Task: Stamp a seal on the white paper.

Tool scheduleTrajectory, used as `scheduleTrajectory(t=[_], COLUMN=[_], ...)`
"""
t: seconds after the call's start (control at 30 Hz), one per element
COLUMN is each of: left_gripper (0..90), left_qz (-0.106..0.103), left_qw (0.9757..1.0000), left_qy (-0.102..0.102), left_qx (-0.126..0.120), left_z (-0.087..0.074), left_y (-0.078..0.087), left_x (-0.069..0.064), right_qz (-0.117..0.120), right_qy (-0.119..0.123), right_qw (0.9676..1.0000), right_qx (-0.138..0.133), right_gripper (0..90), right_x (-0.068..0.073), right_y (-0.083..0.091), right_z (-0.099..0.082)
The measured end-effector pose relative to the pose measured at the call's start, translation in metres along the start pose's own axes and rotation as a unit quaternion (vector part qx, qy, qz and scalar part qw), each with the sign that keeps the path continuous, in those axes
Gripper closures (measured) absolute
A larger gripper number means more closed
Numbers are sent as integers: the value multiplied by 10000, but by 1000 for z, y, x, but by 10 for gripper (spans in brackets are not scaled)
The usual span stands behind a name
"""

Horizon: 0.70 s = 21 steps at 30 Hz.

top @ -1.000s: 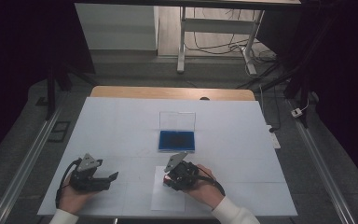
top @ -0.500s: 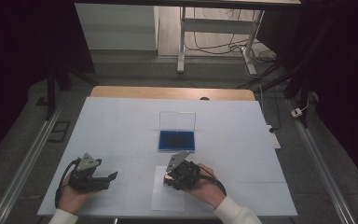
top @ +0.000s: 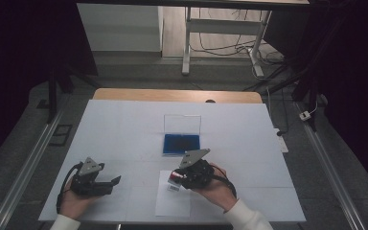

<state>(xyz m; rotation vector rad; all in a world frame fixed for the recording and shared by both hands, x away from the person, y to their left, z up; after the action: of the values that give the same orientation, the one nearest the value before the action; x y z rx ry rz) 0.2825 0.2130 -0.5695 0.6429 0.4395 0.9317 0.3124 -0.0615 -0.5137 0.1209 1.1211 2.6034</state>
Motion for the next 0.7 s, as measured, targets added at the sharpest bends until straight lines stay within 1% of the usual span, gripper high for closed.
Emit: scheduleTrajectory(t=[0.1, 0.27, 0.4, 0.53, 0.7], left_gripper=[200, 200, 200, 200, 200], left_qz=[6, 10, 13, -87, -74], left_qw=[10000, 10000, 10000, 9999, 9999], left_qy=[-1, -4, -7, 67, 40], left_qx=[0, -2, -12, -68, -56], left_z=[0, 0, 0, 2, 1], left_y=[0, 0, 1, 1, 1], left_x=[0, 0, 0, -1, -1], right_qz=[-26, -89, -138, -207, -207], right_qy=[-36, -46, -107, -160, -262], right_qw=[9999, 9997, 9994, 9990, 9983], right_qx=[-119, -229, -285, -367, -477], right_gripper=[697, 697, 696, 697, 697], right_x=[-2, -5, -7, -12, -15], right_y=[6, 13, 16, 21, 27], right_z=[3, 6, 7, 8, 10])
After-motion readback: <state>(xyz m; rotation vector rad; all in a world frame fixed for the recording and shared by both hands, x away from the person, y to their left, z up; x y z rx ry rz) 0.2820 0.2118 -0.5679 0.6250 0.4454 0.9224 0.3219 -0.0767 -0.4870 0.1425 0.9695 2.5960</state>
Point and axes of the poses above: each handheld gripper's, and its own axes: y roughly backward along the jaws, z roughly out of its top, x roughly to its left, the point moved 7 cm from there along -y, roughly forward along the jaws, and after that the axes turned 2 degrees about -z, right-handed, at the moved point
